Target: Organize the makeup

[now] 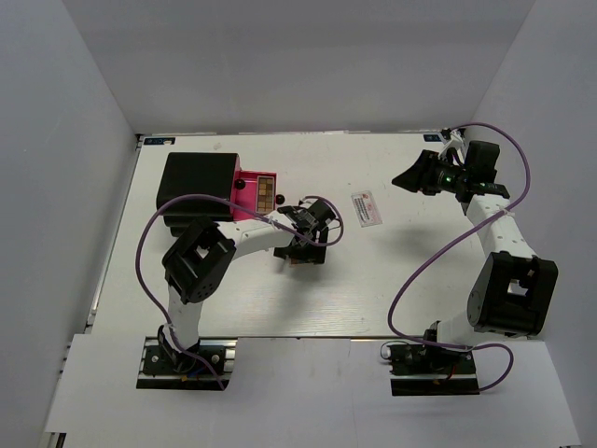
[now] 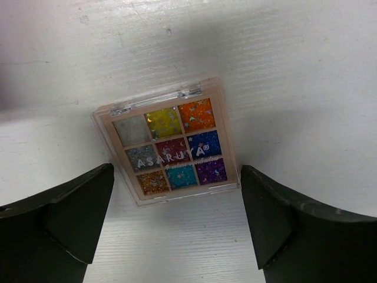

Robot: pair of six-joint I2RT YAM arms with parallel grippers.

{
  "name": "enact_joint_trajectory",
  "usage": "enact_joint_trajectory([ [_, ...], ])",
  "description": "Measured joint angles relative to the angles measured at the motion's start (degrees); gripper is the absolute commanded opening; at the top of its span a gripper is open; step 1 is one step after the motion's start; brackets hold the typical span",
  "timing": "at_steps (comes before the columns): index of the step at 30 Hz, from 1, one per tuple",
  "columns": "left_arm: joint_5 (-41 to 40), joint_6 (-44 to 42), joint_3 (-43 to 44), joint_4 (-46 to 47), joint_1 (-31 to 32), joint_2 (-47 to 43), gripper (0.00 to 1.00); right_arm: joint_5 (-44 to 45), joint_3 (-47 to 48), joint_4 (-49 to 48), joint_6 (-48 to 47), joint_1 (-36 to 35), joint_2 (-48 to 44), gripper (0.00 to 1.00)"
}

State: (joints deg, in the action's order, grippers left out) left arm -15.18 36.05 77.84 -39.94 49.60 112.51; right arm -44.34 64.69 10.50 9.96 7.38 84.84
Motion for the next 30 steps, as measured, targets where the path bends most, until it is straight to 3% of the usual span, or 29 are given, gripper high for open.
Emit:
enact_joint_trajectory([
  [5, -0.11, 0.39, 0.00, 0.68, 0.02, 0.11, 0.78, 0.02, 0.00, 0.00, 0.00, 0.00, 0.00, 0.58],
  [9, -0.22, -0.81, 0.00, 1.07, 0.09, -0.11, 0.52, 0.02, 0.00, 0.00, -0.02, 0.00, 0.00, 0.58],
  [10, -0.20, -1.40, 0.00, 1.27, 0.09, -0.35, 0.37, 0.00, 0.00, 0.00, 0.00, 0.00, 0.00, 0.58],
  [13, 0.04, -3.87, -0.02, 1.77, 0.07, -2.21, 0.23, 0.00, 0.00, 0.00, 0.00, 0.00, 0.00, 0.58],
  [21, 0.48, -10.88, 4.02, 1.81, -0.42, -10.62, 0.23, 0.00, 0.00, 0.00, 0.00, 0.00, 0.00, 0.58],
  [30, -7.78, -14.64, 13.20, -0.87, -3.56, -12.81, 0.25, 0.02, 0.00, 0.00, 0.00, 0.00, 0.00, 0.58],
])
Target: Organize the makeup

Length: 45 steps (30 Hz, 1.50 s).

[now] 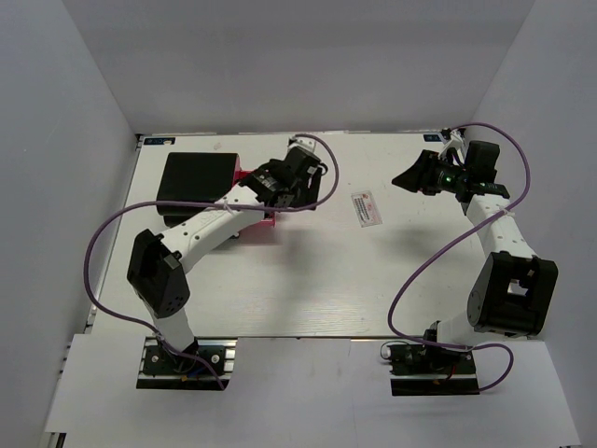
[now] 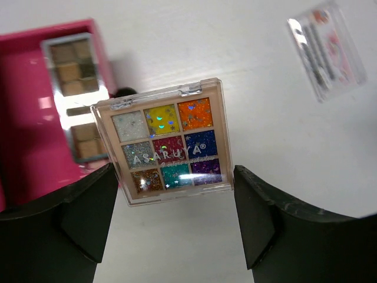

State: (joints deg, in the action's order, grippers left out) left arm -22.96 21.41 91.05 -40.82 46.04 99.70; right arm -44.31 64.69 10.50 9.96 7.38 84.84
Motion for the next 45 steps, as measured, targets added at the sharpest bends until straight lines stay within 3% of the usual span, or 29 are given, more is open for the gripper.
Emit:
enact_joint_trajectory([
  [9, -4.61, -0.63, 1.79, -2.97, -7.78, 1.09, 0.25, -0.02, 0.00, 0.00, 0.00, 0.00, 0.00, 0.58],
  [30, -4.11, -1.51, -0.72, -3.74, -13.20, 5.42, 0.34, -0.02, 0.00, 0.00, 0.02, 0.00, 0.00, 0.58],
  [33, -4.00, -1.64, -0.74, -3.74, -13.33, 5.46, 0.38, -0.02, 0.00, 0.00, 0.02, 0.00, 0.00, 0.58],
  [38, -3.98, -1.88, -0.98, -3.76, -13.86, 5.99, 0.58, -0.02, 0.00, 0.00, 0.04, 0.00, 0.00, 0.58],
  [45, -4.52, -1.86, -1.57, -4.22, -14.62, 6.08, 0.69, -0.02, 0.00, 0.00, 0.04, 0.00, 0.00, 0.58],
])
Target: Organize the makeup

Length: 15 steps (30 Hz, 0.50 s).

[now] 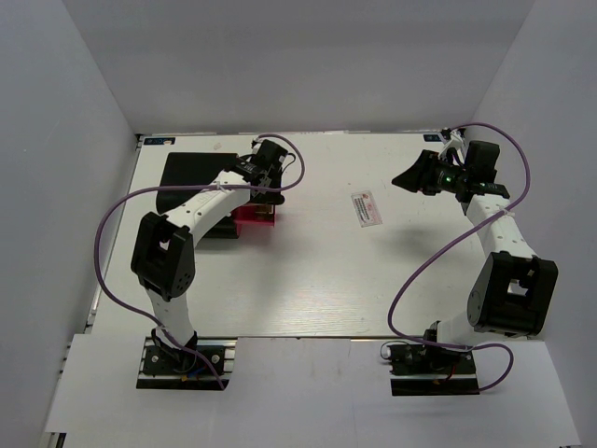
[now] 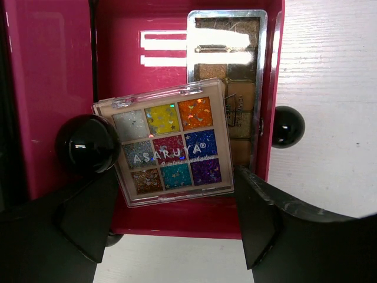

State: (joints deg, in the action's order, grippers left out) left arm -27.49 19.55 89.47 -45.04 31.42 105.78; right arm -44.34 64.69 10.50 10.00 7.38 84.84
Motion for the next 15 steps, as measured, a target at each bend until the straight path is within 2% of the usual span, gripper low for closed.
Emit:
enact_joint_trajectory([
  [3, -0.04, 0.00, 0.00, 0.00, 0.00, 0.00, 0.75, 0.00, 0.00, 0.00, 0.00, 0.00, 0.00, 0.59],
  [12, 1.01, 0.00, 0.00, 0.02, 0.00, 0.00, 0.80, 0.00, 0.00, 0.00, 0.02, 0.00, 0.00, 0.59],
  [15, 1.60, 0.00, 0.02, 0.02, 0.00, 0.00, 0.86, 0.00, 0.00, 0.00, 0.02, 0.00, 0.00, 0.59],
])
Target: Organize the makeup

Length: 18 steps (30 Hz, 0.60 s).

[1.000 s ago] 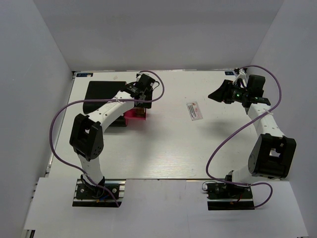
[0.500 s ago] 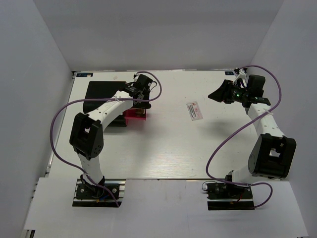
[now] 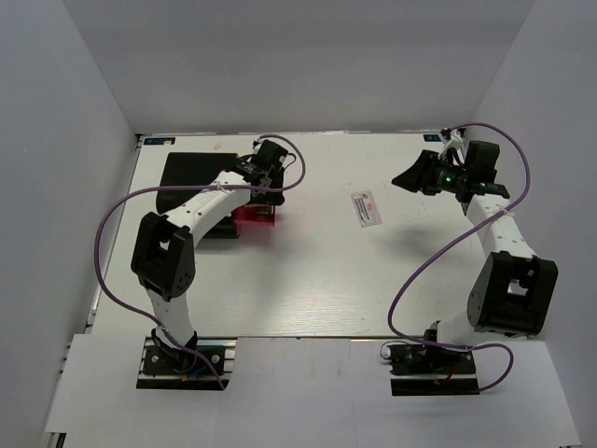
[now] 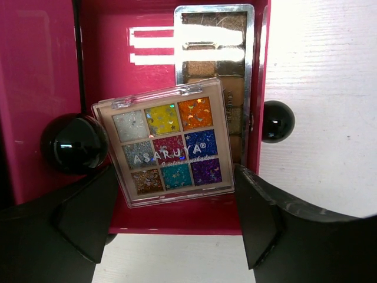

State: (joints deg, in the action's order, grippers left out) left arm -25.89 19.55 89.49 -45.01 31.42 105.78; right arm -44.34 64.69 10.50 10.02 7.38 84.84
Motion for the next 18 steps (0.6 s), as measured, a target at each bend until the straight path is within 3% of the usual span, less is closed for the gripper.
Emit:
enact_joint_trajectory([
  [6, 0.98, -0.04, 0.00, 0.00, 0.00, -0.02, 0.92, 0.00, 0.00, 0.00, 0.00, 0.00, 0.00, 0.59],
  [7, 1.09, -0.02, 0.00, 0.00, 0.00, -0.07, 0.97, 0.00, 0.00, 0.00, 0.00, 0.00, 0.00, 0.59],
  [18, 2.84, 0.02, 0.00, -0.02, 0.13, -1.18, 0.98, -0.02, 0.00, 0.00, 0.00, -0.02, 0.00, 0.59],
])
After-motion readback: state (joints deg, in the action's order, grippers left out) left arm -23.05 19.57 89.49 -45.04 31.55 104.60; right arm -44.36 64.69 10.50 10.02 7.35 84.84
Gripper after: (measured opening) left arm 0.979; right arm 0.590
